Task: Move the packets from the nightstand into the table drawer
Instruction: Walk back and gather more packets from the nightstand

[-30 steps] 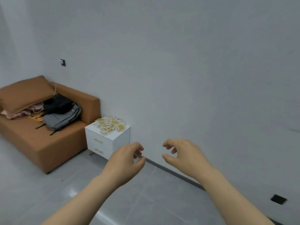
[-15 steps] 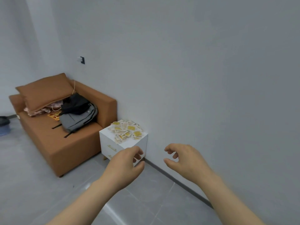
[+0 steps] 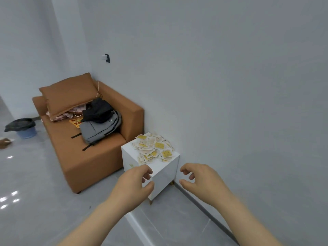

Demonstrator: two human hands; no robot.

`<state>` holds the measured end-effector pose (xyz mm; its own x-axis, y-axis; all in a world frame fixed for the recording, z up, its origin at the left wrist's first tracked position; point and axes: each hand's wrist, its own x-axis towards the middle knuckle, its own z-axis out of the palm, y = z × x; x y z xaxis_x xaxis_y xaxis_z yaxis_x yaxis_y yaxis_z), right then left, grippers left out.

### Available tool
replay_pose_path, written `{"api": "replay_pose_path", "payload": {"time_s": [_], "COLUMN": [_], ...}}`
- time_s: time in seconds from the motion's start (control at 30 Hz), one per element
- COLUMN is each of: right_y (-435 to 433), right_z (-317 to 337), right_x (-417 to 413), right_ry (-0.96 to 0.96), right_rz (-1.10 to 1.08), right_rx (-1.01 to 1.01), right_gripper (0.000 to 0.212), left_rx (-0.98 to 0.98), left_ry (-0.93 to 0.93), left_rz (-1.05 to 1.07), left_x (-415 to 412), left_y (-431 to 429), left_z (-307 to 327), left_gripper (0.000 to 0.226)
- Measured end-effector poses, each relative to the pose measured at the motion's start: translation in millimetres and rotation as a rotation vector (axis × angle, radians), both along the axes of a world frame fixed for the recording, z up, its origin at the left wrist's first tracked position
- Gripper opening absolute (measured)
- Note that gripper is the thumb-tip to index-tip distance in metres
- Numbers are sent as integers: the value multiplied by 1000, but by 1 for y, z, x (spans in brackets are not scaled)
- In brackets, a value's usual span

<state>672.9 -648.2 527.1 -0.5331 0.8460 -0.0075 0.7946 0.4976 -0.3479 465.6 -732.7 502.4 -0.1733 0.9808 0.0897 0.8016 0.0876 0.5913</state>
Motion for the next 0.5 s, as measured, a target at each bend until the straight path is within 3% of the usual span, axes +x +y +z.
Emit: {"api": "replay_pose_path", "payload": {"time_s": [0.5], "right_y": [178], "right_z": [-47], "right_x": [-199], "right_ry": [94], "right_rz": [-95], "right_rx": [-164], "right_gripper": [32], "left_rx": [-77], "left_ry": [14], "left_rz": [-27], "left_x": [-210], "left_y": [186], "left_z": [-25], "left_gripper": [24]}}
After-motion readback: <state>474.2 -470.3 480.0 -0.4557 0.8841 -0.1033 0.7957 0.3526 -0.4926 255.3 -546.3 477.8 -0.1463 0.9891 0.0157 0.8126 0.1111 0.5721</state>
